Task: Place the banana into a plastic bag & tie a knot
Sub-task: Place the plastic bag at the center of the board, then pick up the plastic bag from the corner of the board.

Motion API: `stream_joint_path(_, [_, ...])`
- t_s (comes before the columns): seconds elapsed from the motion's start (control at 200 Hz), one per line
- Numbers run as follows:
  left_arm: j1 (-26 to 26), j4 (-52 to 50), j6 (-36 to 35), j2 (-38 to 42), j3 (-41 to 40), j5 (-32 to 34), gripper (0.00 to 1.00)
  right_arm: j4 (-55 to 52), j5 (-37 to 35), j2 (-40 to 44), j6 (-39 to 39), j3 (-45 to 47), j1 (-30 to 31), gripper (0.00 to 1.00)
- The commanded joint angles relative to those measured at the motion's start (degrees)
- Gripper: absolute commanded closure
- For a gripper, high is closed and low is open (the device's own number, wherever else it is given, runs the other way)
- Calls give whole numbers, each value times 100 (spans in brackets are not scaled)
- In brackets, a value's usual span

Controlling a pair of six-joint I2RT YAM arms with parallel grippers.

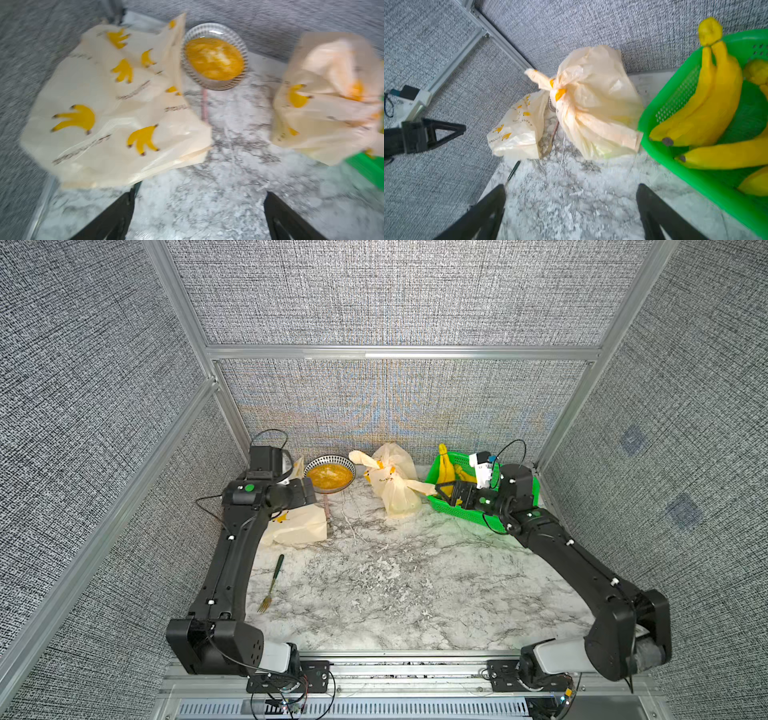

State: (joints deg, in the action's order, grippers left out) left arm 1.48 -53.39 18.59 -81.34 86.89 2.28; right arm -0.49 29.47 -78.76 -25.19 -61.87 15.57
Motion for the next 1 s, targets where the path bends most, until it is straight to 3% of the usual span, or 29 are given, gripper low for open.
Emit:
stream_joint_path(0.0, [-163, 19, -41, -360, 48, 724, 1, 32, 160, 271, 220, 411, 112, 2])
stream_joint_path(0.165, [-172, -310, -233, -1730, 1307, 540, 1, 146, 180, 538, 217, 937, 268, 2])
stream_joint_path(0.345, [-170, -1651, -391, -4099, 3944, 1179, 1, 165, 213, 818, 172, 1257, 405, 3])
stream_joint_path(0.455, [-176, -2556, -392, -5444, 5608, 1053, 4, 122, 182, 977, 179, 1386, 439, 3])
stream_joint_path(0.54, [-178, -2836, -364, -6126, 6310, 996, 11, 72, 189, 1029, 189, 1423, 463, 3])
stream_joint_path(0.621, [-183, -2683, -313, -6289, 6245, 1036, 30, 43, 174, 1066, 189, 1453, 499, 4])
stream_joint_path(0.716, [-186, -2432, -322, -6143, 5758, 896, 75, 35, 195, 1115, 205, 1508, 510, 4])
stream_joint_path(0.776, [-190, -2324, -329, -5901, 5384, 810, 98, 38, 222, 1113, 216, 1527, 519, 5])
stream_joint_path(0.891, [-184, -2144, -334, -5097, 4612, 856, 100, 40, 238, 1109, 190, 1522, 519, 5])
stream_joint_path(0.996, [-182, -1792, -356, -3805, 3683, 900, 100, 30, 265, 1139, 172, 1464, 524, 5])
